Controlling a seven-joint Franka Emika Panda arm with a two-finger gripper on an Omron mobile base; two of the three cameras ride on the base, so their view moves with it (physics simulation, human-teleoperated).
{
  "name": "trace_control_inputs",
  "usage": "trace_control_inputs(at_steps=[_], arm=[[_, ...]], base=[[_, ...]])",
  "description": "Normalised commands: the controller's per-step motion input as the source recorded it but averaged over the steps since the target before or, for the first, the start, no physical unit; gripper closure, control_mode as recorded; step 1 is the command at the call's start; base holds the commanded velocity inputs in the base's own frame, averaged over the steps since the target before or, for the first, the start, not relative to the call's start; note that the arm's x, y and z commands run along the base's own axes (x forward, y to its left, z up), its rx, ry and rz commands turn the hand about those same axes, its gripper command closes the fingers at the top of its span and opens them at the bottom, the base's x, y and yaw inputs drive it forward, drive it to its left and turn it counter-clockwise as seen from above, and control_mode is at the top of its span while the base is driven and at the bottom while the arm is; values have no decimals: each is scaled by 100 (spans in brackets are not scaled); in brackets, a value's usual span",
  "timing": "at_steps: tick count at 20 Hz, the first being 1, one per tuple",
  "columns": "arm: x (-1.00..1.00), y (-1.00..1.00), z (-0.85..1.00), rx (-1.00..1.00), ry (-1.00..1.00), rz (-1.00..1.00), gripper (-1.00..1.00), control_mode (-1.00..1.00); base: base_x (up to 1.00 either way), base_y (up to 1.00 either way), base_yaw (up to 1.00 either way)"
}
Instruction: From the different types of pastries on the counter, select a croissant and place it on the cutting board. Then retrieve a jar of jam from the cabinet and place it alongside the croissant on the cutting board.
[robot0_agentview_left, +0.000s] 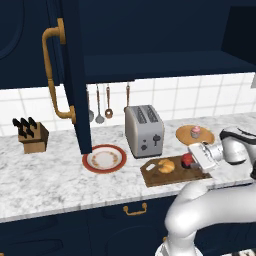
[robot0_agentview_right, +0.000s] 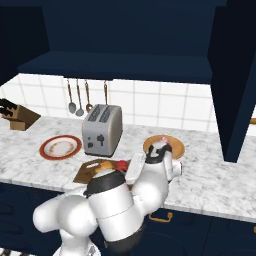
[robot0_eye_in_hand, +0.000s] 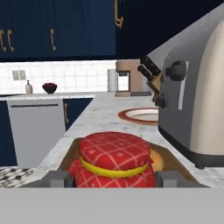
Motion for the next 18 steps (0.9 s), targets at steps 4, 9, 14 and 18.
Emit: trace_control_inputs(at_steps=[4,9,14,18], arm=[[34,0,-41,0,0,1,100,-100],[15,0,-32,0,0,0,100,-100],[-34,-5,-10,0,-8,0,-100,-100],[-22,0,0,0,-3,-1,-100,-100]], base=[[0,0,0],[0,0,0],[0,0,0],[0,0,0]])
